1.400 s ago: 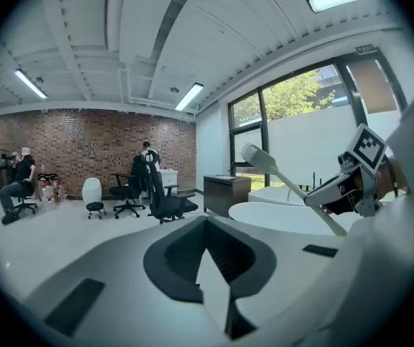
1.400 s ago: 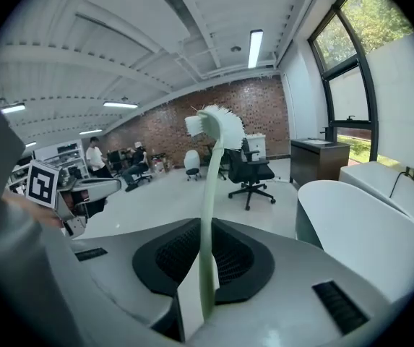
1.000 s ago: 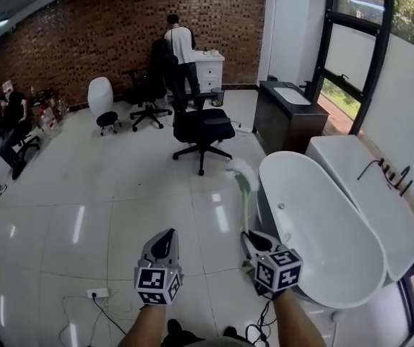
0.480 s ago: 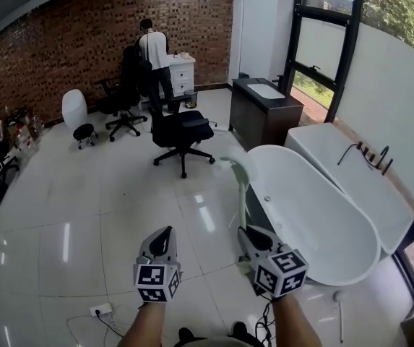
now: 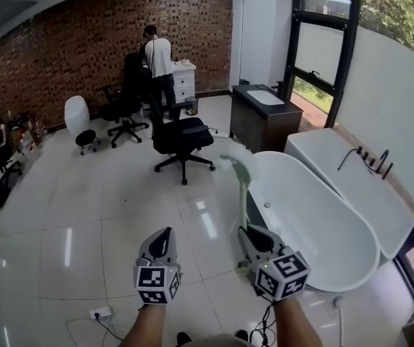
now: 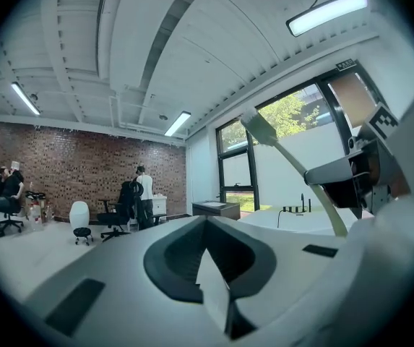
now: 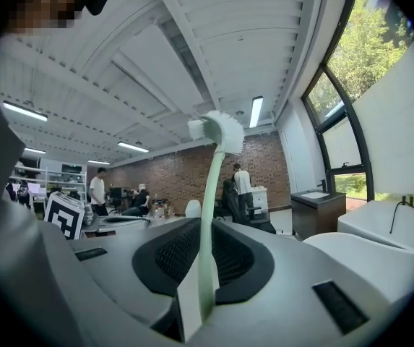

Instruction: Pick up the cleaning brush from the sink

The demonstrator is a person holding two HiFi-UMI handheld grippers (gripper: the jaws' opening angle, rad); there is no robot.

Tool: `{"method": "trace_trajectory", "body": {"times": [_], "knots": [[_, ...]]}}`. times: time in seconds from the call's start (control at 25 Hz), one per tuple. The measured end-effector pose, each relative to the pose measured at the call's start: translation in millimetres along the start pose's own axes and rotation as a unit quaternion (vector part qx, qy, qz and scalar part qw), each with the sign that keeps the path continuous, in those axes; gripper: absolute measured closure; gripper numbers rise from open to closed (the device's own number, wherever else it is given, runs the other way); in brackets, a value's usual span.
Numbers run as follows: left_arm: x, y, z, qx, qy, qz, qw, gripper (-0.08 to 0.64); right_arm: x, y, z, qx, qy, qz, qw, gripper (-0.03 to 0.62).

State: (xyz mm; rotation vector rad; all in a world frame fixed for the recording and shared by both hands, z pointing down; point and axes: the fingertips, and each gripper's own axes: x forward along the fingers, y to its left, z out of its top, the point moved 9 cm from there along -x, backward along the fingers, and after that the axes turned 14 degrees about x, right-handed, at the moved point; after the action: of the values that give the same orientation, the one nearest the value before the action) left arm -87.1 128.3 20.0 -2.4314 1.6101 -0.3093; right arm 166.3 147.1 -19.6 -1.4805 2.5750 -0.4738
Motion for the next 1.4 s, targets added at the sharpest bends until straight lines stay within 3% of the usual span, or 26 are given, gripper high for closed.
{"method": "trace_trajectory", "body": {"times": [0.24,0.64,0.92,1.4], "knots": [[13.5,-21.0,7.5,0.003,0.002,-0.004,1.0000,0.563,-3.0,-22.7,7.3,-0.002,0.004,0.003,1.000,0.555],[15.1,-16.3,5.9,0.001,0.007,-0.004,1.0000,0.563,-0.5,-9.8,19.1,-0.019,-0.006,0.032,0.999,0.555],[13.4,-19.4,-13.1,0.000,0.010,-0.011,0.9999,0.562,1.5,-6.5,-2.8,-0.034,0.008,0.035,0.999,0.555],[16.1,-22.1,-10.9,-0.004,0.015,-0.019,0.9997,0.561,0.7,-10.2,-6.4,-0.023,0.025,0.034,0.999,0.555]]}}
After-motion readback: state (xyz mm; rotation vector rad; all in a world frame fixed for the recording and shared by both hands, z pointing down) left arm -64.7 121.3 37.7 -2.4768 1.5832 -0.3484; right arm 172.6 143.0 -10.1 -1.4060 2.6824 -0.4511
